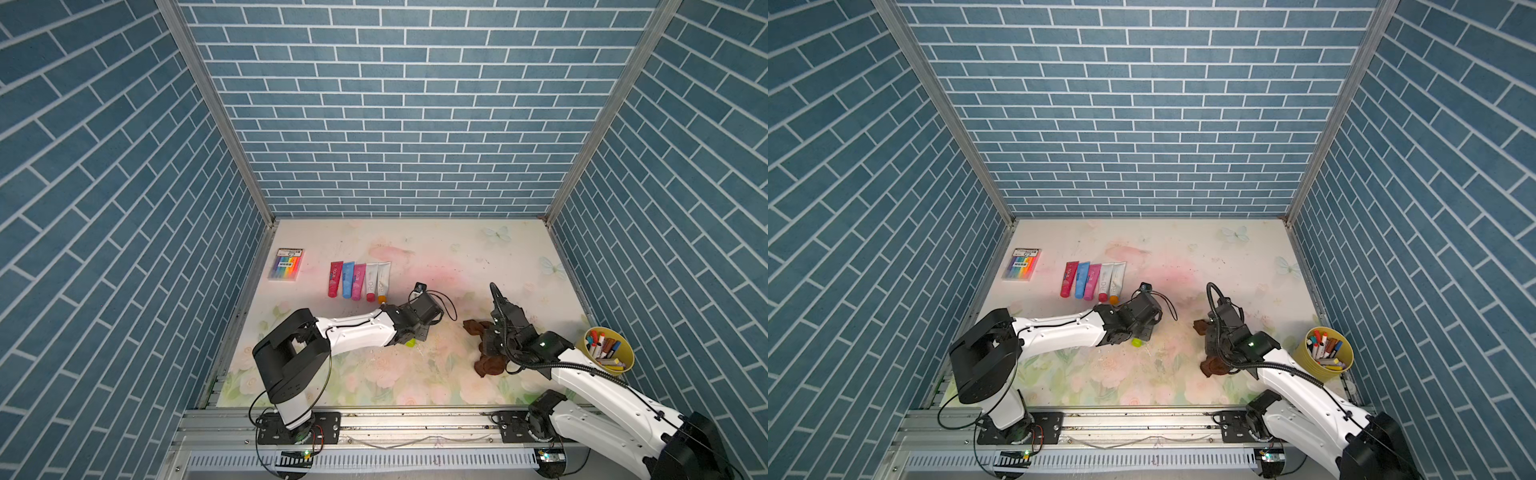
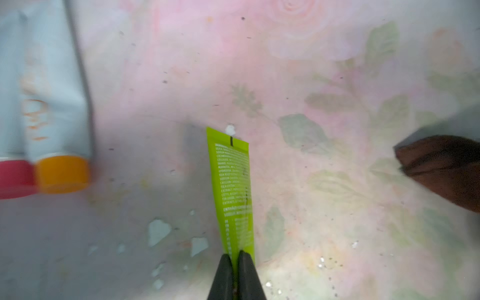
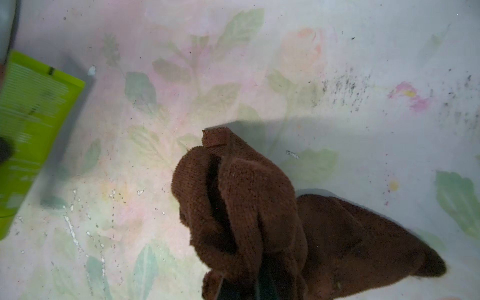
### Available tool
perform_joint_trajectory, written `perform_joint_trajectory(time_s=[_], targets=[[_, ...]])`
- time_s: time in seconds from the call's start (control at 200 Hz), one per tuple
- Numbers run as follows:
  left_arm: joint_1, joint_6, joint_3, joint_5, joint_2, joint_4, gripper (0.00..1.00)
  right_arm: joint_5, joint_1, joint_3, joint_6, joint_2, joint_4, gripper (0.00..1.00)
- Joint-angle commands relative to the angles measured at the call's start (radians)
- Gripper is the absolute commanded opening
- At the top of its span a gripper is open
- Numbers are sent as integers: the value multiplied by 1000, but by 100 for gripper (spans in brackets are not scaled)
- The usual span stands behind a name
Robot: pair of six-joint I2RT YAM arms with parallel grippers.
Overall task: Wipe the surface of the toothpaste tube
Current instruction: Adjust the toothpaste at the center of the board.
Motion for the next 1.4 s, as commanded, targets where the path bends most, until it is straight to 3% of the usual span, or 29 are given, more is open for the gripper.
perform_joint_trajectory(time_s=[0.0, 0.37, 0.54, 0.66, 0.82, 1.035, 1.26, 1.395], targets=[[-31, 19, 69, -219, 34, -242, 0, -4, -4, -13, -20, -14, -2, 0], [-132, -22, 216, -310, 287, -305, 0, -9, -4, -12, -21, -2, 2, 0], [-180, -21, 271, -293, 342, -298, 28, -8, -4, -15, -21, -12, 2, 0], [-209, -12, 267, -248, 326, -233, 41, -9, -4, -14, -21, -11, 1, 0], [-222, -15, 217, -234, 233, -146, 50, -9, -4, -15, -21, -11, 2, 0], [-218, -26, 70, -231, -10, -40, 64, -10, -3, -14, -22, -6, 3, 0], [-161, -43, -210, 12, -223, 214, 80, -8, -4, -11, -24, 3, 6, 0], [-119, -67, -353, 115, -288, 338, 81, -8, -4, -10, -24, 14, 5, 0]])
